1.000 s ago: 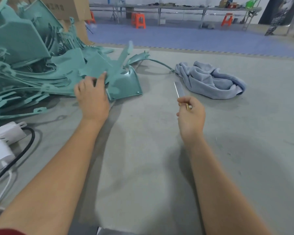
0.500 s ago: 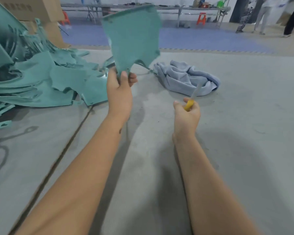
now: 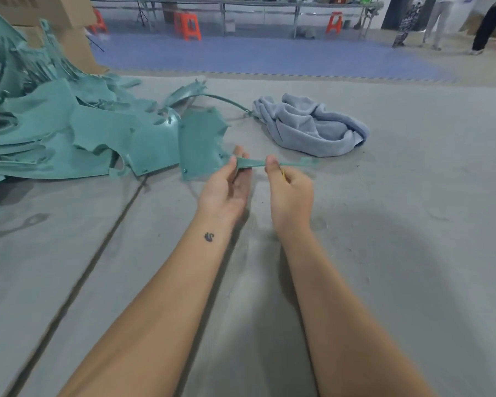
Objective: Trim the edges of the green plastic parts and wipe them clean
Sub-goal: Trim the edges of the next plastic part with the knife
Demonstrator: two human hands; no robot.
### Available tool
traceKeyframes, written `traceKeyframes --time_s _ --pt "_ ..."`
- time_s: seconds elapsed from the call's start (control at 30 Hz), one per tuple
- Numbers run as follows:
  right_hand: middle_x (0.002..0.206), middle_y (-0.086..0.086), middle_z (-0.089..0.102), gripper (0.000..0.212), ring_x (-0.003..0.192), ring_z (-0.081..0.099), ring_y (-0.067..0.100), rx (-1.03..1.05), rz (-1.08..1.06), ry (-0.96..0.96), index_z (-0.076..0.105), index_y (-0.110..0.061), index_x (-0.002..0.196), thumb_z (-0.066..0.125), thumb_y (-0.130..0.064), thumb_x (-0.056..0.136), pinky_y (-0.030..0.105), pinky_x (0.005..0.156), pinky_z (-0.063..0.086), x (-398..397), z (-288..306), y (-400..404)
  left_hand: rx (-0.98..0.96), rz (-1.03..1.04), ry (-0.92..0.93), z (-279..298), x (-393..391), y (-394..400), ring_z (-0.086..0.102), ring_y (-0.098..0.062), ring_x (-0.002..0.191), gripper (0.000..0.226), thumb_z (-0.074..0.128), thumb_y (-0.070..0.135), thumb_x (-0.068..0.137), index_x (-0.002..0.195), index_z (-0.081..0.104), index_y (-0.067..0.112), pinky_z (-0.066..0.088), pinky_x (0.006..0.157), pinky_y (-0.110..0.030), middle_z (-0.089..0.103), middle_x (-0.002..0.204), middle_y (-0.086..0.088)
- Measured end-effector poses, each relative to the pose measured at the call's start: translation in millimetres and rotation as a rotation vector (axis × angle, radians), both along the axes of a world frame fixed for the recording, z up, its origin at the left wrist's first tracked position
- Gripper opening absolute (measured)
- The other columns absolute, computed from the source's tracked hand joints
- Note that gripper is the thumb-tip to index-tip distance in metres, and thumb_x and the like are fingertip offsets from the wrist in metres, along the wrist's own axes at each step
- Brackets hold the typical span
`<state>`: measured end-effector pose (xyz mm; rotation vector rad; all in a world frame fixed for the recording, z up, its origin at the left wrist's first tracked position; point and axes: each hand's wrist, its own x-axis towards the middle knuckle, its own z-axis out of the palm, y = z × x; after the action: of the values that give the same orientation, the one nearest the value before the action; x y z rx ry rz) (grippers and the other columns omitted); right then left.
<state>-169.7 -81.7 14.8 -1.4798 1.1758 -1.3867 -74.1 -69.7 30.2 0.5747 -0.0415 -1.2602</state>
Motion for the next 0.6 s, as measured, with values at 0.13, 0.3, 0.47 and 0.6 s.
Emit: traceKeyframes --time_s 0.13,0.3,0.47,0.6 --pt "0.042 -0.018 0.036 0.052 0.04 0.031 0.0 0.219 0.02 -0.41 0.043 -0.022 0.046 0.067 -0.019 0.091 0.014 0.042 0.029 -5 -2 -11 0.083 -0.221 -0.27 -11 -10 0 0.066 -0.01 0.089 0.011 0.055 0.013 0.096 0.096 0.066 0.013 0.055 0.076 -0.029 0.073 0.095 0.003" --pt "0.039 -0.012 0.037 0.027 0.03 0.032 0.001 0.397 0.035 -0.659 0.05 -0.013 0.07 0.066 -0.015 0.092 0.015 0.031 0.026 -12 2 -16 0.133 -0.518 -0.561 -9 -6 14 0.065 -0.019 0.099 0.019 0.046 0.025 0.101 0.094 0.061 0.015 0.055 0.088 -0.036 0.069 0.107 -0.009" --pt "0.046 -0.008 0.027 0.023 0.039 0.021 0.007 0.431 0.031 -0.783 0.047 -0.014 0.077 0.062 -0.017 0.094 0.019 0.036 0.018 -19 3 -25 0.172 -0.516 -0.868 -4 20 31 0.073 -0.028 0.084 0.025 0.043 0.028 0.102 0.104 0.06 0.009 0.06 0.067 -0.035 0.074 0.101 -0.014" --pt "0.048 -0.006 0.033 0.026 0.038 0.024 0.007 0.438 0.046 -0.839 0.043 -0.017 0.076 0.06 -0.018 0.096 0.019 0.036 0.021 -24 2 -30 0.137 0.061 -0.915 -4 48 28 0.065 -0.013 0.054 0.018 0.045 0.016 0.1 0.09 0.06 0.014 0.044 0.043 -0.018 0.072 0.067 -0.002"
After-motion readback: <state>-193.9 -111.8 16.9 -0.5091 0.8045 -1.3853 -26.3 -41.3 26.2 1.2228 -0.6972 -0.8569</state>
